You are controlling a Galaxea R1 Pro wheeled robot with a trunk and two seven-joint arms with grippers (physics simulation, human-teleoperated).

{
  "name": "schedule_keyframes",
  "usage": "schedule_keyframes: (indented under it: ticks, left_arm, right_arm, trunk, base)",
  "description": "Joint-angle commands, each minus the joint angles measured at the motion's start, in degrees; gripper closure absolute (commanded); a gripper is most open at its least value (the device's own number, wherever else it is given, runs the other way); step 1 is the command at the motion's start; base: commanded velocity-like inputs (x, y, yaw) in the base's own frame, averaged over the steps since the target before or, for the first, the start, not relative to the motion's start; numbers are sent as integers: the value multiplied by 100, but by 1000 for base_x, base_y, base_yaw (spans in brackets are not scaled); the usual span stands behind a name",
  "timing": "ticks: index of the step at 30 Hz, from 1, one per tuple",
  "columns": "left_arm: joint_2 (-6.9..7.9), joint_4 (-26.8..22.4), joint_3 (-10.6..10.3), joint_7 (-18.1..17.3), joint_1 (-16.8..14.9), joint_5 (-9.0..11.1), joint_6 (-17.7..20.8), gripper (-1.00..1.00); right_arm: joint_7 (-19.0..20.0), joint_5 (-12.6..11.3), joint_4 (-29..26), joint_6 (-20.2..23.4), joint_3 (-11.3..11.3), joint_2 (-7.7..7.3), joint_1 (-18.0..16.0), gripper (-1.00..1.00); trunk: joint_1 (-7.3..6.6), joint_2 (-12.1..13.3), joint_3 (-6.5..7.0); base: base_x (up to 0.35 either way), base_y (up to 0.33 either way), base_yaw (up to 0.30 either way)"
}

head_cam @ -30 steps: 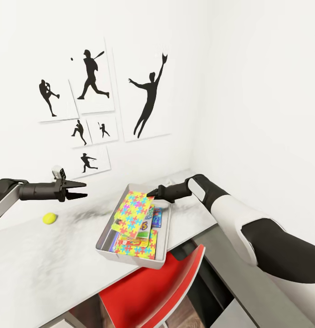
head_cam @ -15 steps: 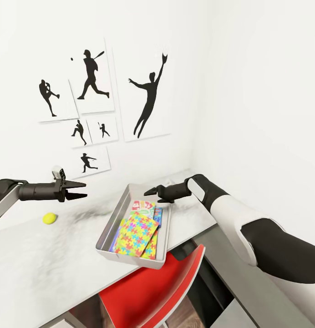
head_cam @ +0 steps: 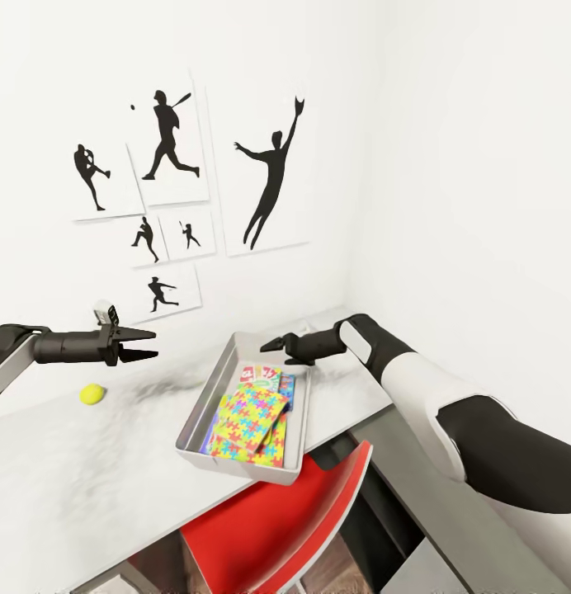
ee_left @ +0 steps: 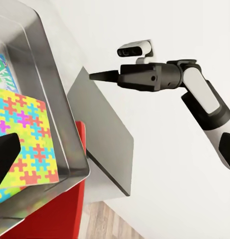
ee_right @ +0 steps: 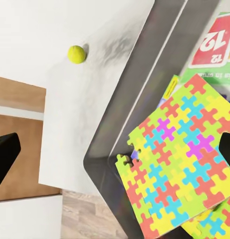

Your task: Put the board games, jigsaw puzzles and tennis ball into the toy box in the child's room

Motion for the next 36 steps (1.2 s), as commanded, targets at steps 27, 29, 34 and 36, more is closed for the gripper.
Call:
schedule_keyframes:
  ticks: [27,29,34,36]
  left_arm:
    - [6,4,-11,-27,-12,17,48,-100]
    - [6,4,-11,-27,-12,17,48,-100]
    - [6,4,-10,-27,-12,17,48,-100]
    - [7,6,-10,-23,-12,17,48,-100]
  right_arm:
    - [-145,11,-333,-44,-32,246,-7,-100]
    - [-160,-2,-333,-45,-36,246,-7,-100]
    - [-190,-31,-333,-238,-38,246,-7,-100]
    - [-193,-37,-333,-296,-37,246,-7,-100]
  trunk:
    - [4,-14,-13]
    - [4,-14,-13]
    - [4,-14,-13]
    - [4,-14,-13]
  base:
    - [-52,37,0]
    - [-19,11,0]
    - [-6,3,0]
    - [-2,9,0]
